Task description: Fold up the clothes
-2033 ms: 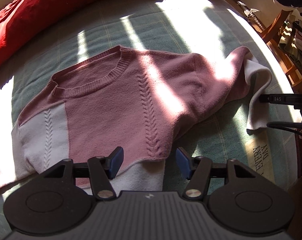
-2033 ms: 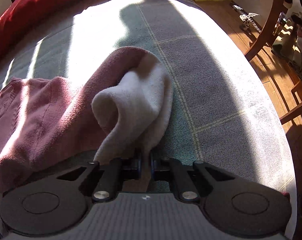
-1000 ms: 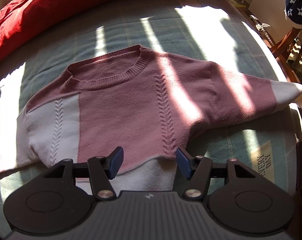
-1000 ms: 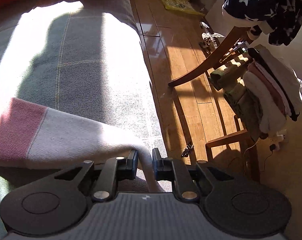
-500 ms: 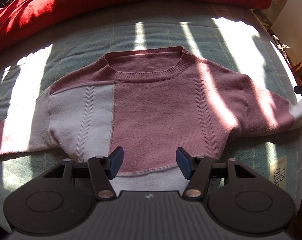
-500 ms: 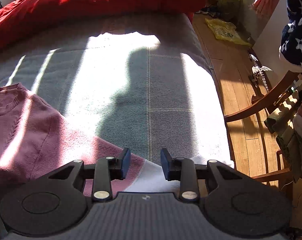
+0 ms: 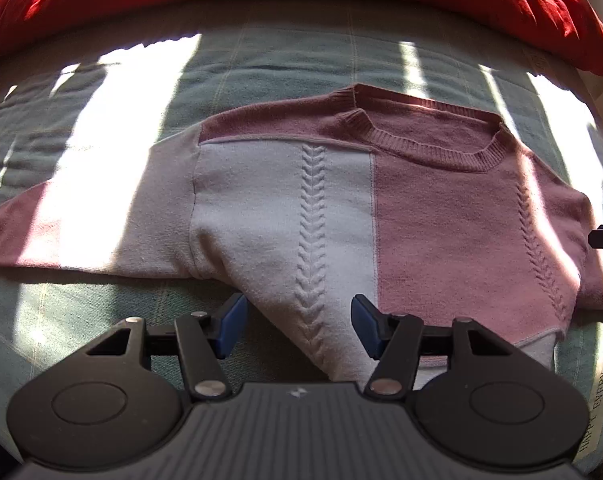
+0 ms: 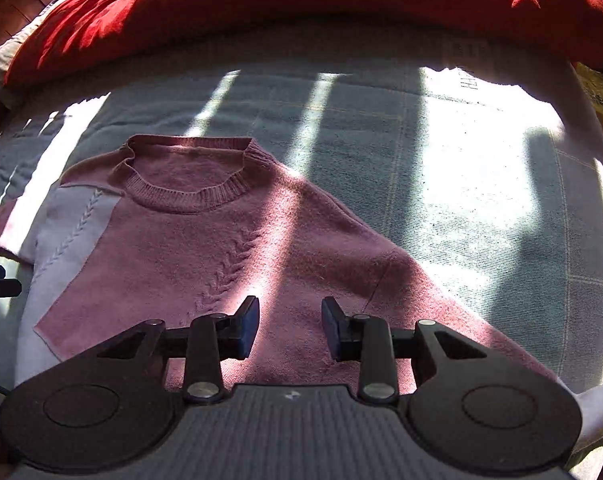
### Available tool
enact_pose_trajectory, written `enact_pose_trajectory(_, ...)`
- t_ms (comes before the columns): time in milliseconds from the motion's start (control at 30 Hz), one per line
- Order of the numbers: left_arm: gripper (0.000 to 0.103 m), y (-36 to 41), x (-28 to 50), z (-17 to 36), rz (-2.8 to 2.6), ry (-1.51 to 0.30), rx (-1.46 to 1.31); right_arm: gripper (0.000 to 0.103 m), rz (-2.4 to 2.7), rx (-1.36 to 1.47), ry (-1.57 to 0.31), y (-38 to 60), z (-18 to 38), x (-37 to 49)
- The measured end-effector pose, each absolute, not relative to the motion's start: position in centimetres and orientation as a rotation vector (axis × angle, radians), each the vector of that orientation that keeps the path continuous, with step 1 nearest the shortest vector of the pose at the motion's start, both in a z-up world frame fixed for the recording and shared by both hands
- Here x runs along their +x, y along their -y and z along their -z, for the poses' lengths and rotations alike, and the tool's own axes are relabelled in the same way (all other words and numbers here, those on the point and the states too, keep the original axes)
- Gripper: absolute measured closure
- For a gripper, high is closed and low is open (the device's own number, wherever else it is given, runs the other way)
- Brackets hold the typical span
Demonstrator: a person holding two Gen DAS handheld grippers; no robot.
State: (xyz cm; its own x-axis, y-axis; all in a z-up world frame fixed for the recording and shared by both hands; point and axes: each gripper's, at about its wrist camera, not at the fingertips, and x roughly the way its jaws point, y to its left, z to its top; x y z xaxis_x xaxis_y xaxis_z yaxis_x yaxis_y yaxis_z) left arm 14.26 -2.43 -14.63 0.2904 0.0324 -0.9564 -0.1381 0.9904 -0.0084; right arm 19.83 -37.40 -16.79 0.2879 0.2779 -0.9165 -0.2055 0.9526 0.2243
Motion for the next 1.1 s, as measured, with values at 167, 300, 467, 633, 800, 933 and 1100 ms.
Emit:
enact_pose_trajectory(167, 0.044, 1.8, 10.9, 16.2, -0.07, -1.333, -0.12, 0.065, -0.357, 0.053, -1.306, 34.3, 17.7, 16.7)
enact_pose_trajectory(300, 0.042, 1.5, 8.2, 16.8, -0.022, -1.38, -0.13, 0.056, -0.36, 0.07, -1.354, 32.7, 17.6, 13.5)
enact_pose_trajectory(467, 0.041, 1.8, 5.2, 18.4, 0.082, -1.457, -0.091, 0.054, -0.344, 0.072, -1.413, 30.8, 17.8, 9.2)
enact_pose_trajectory(633, 0.041, 0.6, 4.4, 18.9, 0.117, -1.472, -0.072, 0.054, -0.343, 0.064, -1.466, 27.7, 19.6, 6.1)
enact_pose_trajectory(800, 0.041, -2.2, 4.4, 18.3, 0.091, -1.438, -0.073, 0.054, -0.387, 0.069, -1.438, 23.7, 19.4, 6.6)
enact_pose_trajectory(933, 0.04, -4.5, 4.4, 17.8, 0.071, -1.411, -0.073, 0.054, -0.422, 0.048, -1.367, 21.2, 17.5, 8.9)
enact_pose_trajectory(1100, 0.04, -6.5, 3.8, 17.4, 0.02, -1.396, -0.115, 0.055, -0.465, -0.012, -1.299, 19.1, 15.5, 12.2)
